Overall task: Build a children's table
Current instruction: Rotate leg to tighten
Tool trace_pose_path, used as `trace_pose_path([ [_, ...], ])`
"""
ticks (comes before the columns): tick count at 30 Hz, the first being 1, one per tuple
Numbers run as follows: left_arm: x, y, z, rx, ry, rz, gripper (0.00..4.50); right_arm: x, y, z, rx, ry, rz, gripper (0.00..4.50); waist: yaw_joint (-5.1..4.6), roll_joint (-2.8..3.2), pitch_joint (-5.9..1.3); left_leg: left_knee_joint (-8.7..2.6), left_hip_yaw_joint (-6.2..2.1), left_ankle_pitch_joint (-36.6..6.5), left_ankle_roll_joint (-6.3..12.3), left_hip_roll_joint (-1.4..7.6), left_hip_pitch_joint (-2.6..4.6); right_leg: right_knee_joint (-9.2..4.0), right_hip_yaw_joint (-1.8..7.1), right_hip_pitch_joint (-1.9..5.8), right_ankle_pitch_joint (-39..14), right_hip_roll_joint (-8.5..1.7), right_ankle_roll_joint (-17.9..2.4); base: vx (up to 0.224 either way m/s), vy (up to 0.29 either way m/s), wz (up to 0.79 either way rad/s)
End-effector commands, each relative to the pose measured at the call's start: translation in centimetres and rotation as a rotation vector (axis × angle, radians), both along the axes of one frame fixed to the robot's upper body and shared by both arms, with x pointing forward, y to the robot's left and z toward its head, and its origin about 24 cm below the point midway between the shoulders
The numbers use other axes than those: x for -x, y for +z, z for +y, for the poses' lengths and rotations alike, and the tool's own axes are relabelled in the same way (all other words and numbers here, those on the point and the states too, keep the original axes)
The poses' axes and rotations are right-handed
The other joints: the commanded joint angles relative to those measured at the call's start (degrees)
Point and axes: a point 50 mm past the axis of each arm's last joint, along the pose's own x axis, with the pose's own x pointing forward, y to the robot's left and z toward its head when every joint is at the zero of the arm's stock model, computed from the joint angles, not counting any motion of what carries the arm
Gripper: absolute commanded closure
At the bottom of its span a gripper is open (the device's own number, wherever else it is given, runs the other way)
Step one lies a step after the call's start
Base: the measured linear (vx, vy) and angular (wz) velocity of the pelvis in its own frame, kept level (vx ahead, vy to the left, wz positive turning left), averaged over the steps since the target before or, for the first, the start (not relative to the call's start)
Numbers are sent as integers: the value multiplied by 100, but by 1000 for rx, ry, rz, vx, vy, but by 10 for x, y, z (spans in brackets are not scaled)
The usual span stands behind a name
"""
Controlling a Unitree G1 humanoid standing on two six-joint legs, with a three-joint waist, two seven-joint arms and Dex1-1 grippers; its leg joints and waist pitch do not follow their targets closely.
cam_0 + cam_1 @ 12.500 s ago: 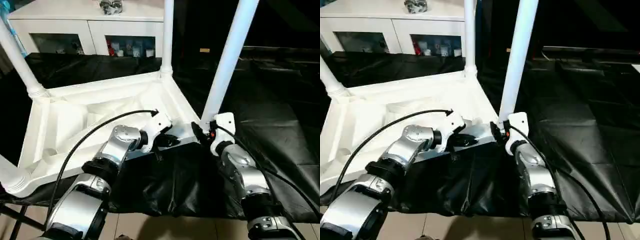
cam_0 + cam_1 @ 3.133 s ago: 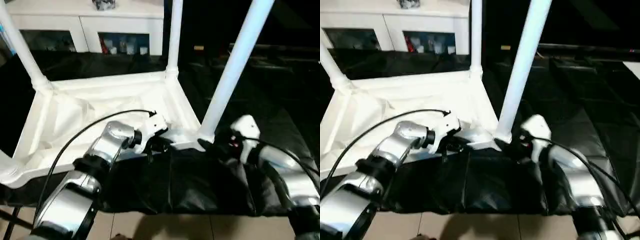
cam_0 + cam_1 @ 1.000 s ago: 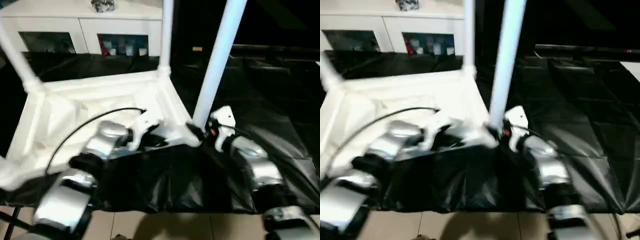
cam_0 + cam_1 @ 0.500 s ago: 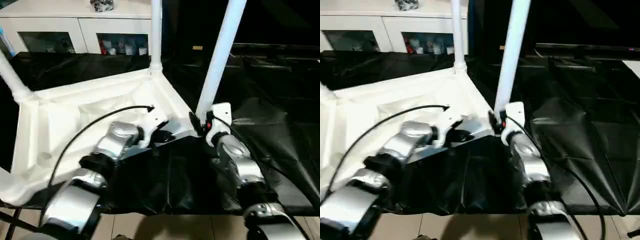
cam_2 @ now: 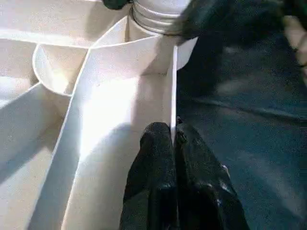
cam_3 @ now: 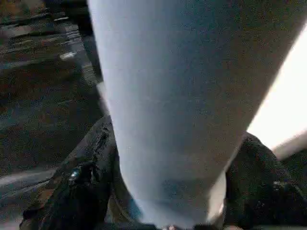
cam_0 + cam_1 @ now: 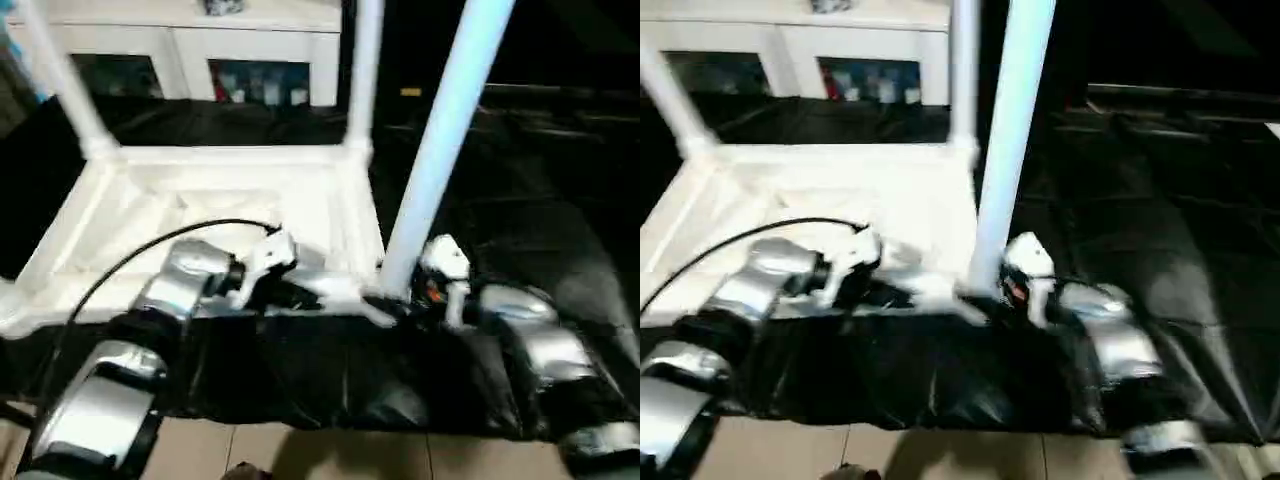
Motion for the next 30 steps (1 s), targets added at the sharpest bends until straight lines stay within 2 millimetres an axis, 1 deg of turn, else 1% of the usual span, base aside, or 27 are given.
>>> trace_pose_path([
  [1, 8, 1, -7, 51, -113, 40, 450, 5, 0, 0, 10, 81, 29, 167, 5, -75, -355, -343, -25, -786, 584, 158, 168, -274, 78, 240, 377, -211, -1699, 0, 0, 0],
  [4, 10, 0, -7, 48, -143, 50, 450, 8, -1, 1, 26, 122, 36, 177, 13, -73, -351, -351, -29, -795, 538, 160, 172, -281, 76, 231, 244, -211, -1670, 0, 0, 0],
  [5, 12, 0, -7, 44, -157, 55, 450, 9, -2, 2, 33, 144, 41, 183, 15, -87, -348, -354, -30, -822, 507, 160, 170, -285, 76, 230, 155, -217, -1660, 0, 0, 0],
  [8, 12, -1, -8, 39, -168, 56, 450, 10, -2, 3, 40, 163, 45, 187, 15, -83, -346, -358, -32, -856, 464, 159, 170, -290, 79, 224, 46, -218, -1636, 0, 0, 0],
  [9, 13, -2, -7, 27, -180, 57, 450, 11, -3, 5, 43, 194, 56, 188, 18, -90, -348, -356, -34, -852, 461, 155, 169, -288, 78, 225, 41, -218, -1630, 0, 0, 0],
  [13, 12, -1, -5, 23, -180, 56, 450, 13, -2, 7, 38, 227, 73, 188, 29, -95, -357, -343, -31, -751, 502, 152, 167, -272, 77, 230, 151, -215, -1631, 0, 0, 0],
  [16, 12, -1, -5, 20, -178, 57, 450, 13, -2, 8, 34, 233, 78, 188, 42, -91, -359, -340, -33, -715, 511, 152, 164, -268, 77, 233, 175, -219, -1634, 0, 0, 0],
  [17, 12, -1, -4, 19, -172, 57, 450, 13, -2, 8, 29, 230, 79, 188, 47, -80, -361, -339, -34, -704, 511, 151, 166, -265, 75, 230, 195, -218, -1636, 0, 0, 0],
  [19, 11, -2, -3, 18, -156, 53, 450, 13, -2, 9, 15, 208, 84, 188, 45, -88, -362, -337, -33, -715, 503, 149, 167, -267, 75, 231, 190, -214, -1639, 0, 0, 0],
  [21, 7, -2, -5, 23, -91, 35, 450, 7, -4, 9, -13, 95, 76, 188, 45, -87, -361, -337, -34, -701, 492, 146, 163, -262, 73, 231, 202, -212, -1641, 0, 0, 0],
  [22, 6, -2, -6, 24, -68, 25, 450, 5, -4, 9, -22, 52, 73, 188, 44, -77, -361, -337, -32, -716, 480, 147, 164, -262, 77, 224, 185, -216, -1637, 0, 0, 0],
  [23, 3, -3, -8, 24, -26, 11, 450, 0, -5, 9, -42, -32, 59, 189, 31, -81, -348, -356, -37, -815, 392, 150, 168, -284, 79, 214, -22, -224, -1603, 0, 0, 0],
  [24, -1, -4, -12, 23, 47, -11, 450, -6, -8, 9, -40, -156, 39, 189, 8, -73, -349, -361, -37, -867, 331, 152, 173, -288, 84, 197, -88, -225, -1599, 0, 0, 0],
  [25, -1, -4, -12, 23, 47, -11, 450, -6, -8, 9, -40, -156, 39, 189, -9, -78, -339, -375, -44, -927, 266, 143, 178, -311, 85, 190, -217, -231, -1583, 0, 0, 0],
  [26, -4, -5, -16, 31, 93, -21, 450, -11, -10, 9, -37, -251, 10, 189, -43, -72, -343, -391, -58, -999, 142, 139, 172, -316, 89, 210, -388, -242, -1531, 0, 0, 0],
  [27, -6, -5, -19, 36, 120, -28, 450, -13, -12, 9, -43, -300, 0, 189, -70, -91, -336, -400, -62, -1027, 107, 127, 163, -336, 86, 223, -452, -231, -1499, 0, 0, 0],
  [28, -8, -7, -32, 51, 178, -37, 450, -19, -18, 12, -43, -474, -20, 189, -88, -78, -331, -413, -63, -1071, 42, 132, 171, -345, 94, 205, -547, -239, -1443, 0, 0, 0],
  [29, -8, -7, -35, 56, 188, -37, 450, -20, -19, 13, -42, -521, -23, 189, -123, -96, -315, -423, -63, -1175, -25, 114, 174, -376, 98, 196, -722, -233, -1389, 0, 0, 0],
  [30, -10, -9, -46, 67, 241, -51, 450, -22, -24, 17, -70, -650, 2, 189, -136, -91, -328, -425, -67, -1175, -48, 116, 185, -382, 105, 201, -803, -236, -1331, 0, 0, 0],
])
